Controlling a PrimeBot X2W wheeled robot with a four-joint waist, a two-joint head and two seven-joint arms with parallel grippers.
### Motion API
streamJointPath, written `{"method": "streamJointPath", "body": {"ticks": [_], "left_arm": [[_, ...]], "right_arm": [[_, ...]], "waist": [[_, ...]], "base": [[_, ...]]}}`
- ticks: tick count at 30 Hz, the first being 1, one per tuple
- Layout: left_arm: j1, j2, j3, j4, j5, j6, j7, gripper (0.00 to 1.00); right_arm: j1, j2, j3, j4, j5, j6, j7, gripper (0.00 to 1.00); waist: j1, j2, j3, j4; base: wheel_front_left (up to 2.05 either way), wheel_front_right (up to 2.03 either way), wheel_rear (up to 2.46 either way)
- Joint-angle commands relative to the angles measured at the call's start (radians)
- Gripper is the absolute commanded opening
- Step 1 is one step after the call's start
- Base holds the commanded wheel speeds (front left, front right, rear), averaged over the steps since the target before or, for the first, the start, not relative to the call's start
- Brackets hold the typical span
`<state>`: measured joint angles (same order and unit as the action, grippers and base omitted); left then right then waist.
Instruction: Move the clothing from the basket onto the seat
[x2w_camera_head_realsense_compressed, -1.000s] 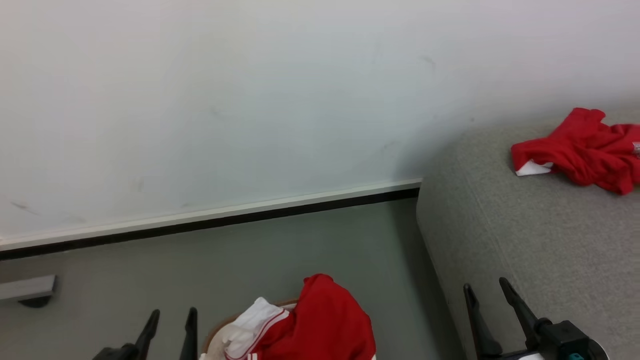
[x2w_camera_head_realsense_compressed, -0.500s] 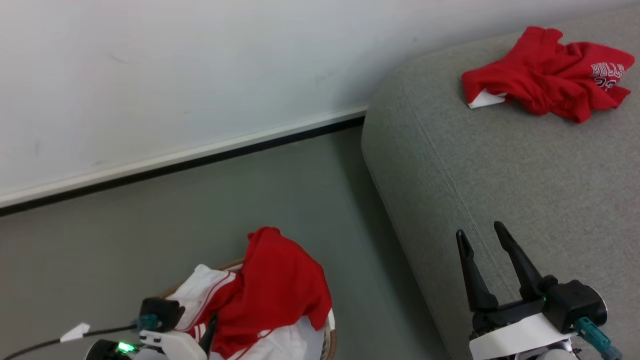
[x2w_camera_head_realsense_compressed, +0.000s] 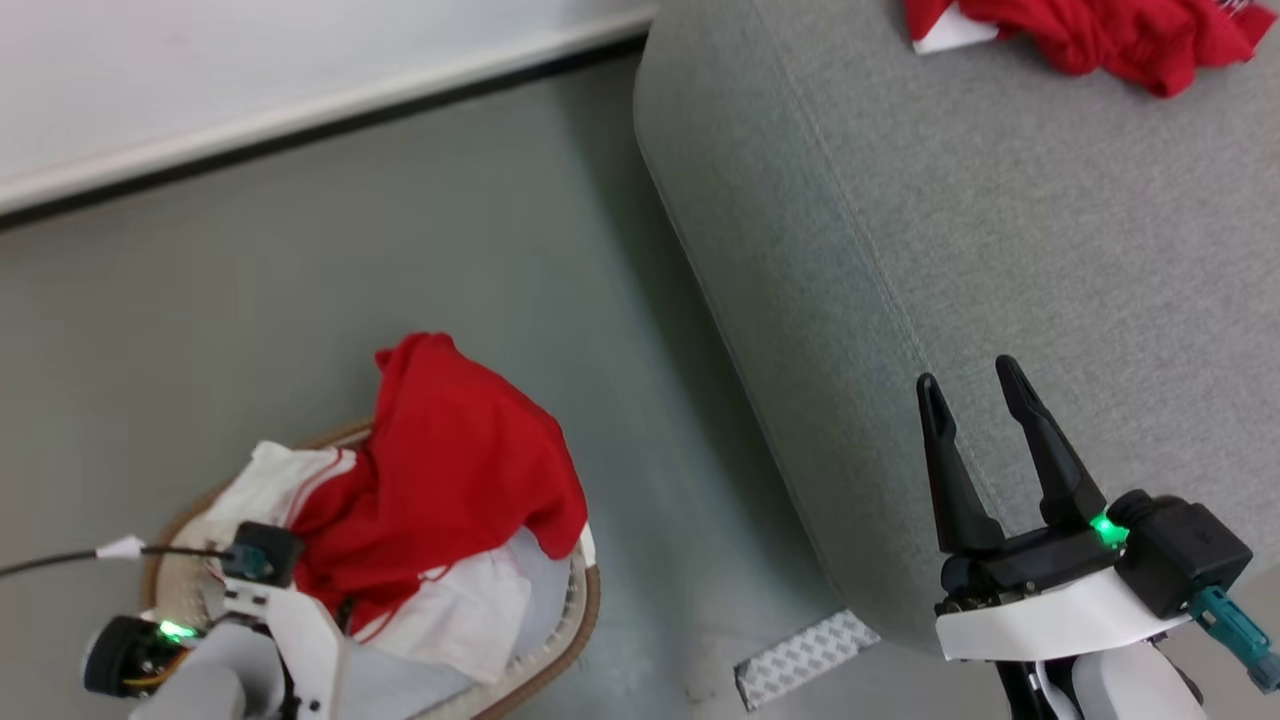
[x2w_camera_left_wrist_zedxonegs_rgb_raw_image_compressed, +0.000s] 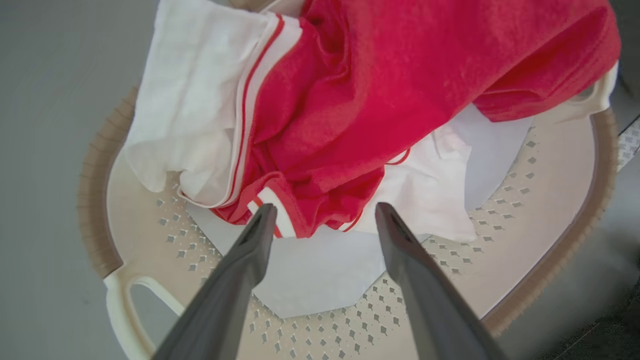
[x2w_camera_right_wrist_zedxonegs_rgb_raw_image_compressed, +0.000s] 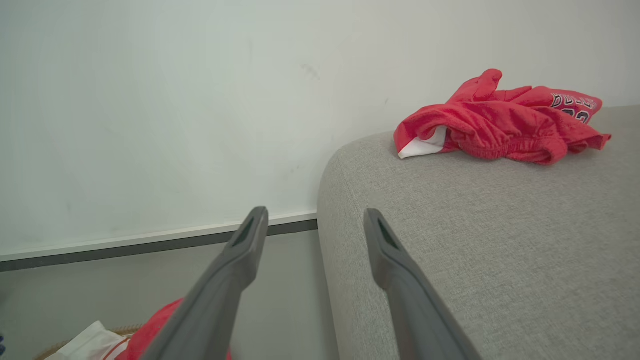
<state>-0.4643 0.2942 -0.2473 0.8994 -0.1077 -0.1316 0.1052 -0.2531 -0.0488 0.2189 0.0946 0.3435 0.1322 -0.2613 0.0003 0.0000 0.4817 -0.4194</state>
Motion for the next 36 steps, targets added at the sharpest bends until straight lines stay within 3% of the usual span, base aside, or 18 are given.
{"method": "streamJointPath", "body": {"ticks": [1,14,21,36], "left_arm": [[-0.033,0.018,-0.002,0.023,0.01,0.002,0.009,1.0],[-0.141,0.064,-0.001,0.128,-0.012,0.008,0.003,1.0],[-0.18,0.083,-0.016,0.154,0.007,0.034,-0.023,1.0],[-0.21,0.11,-0.044,0.22,-0.012,0.022,0.061,1.0]], "right_arm": [[-0.022,-0.001,0.003,-0.014,0.007,-0.003,-0.003,1.0],[-0.05,-0.001,0.017,-0.037,0.037,-0.003,-0.003,1.0],[-0.044,-0.001,0.015,-0.038,0.049,-0.003,-0.003,1.0],[-0.053,-0.001,0.025,-0.043,0.073,-0.003,-0.003,1.0]], "waist": [[-0.0003,0.0,0.07,-0.022],[-0.0003,0.0,0.164,-0.036],[-0.0003,0.0,0.182,-0.041],[-0.0003,0.0,0.203,-0.061]], "base": [[0.0,0.0,0.0],[0.0,0.0,0.0],[0.0,0.0,0.0],[0.0,0.0,0.0]]}}
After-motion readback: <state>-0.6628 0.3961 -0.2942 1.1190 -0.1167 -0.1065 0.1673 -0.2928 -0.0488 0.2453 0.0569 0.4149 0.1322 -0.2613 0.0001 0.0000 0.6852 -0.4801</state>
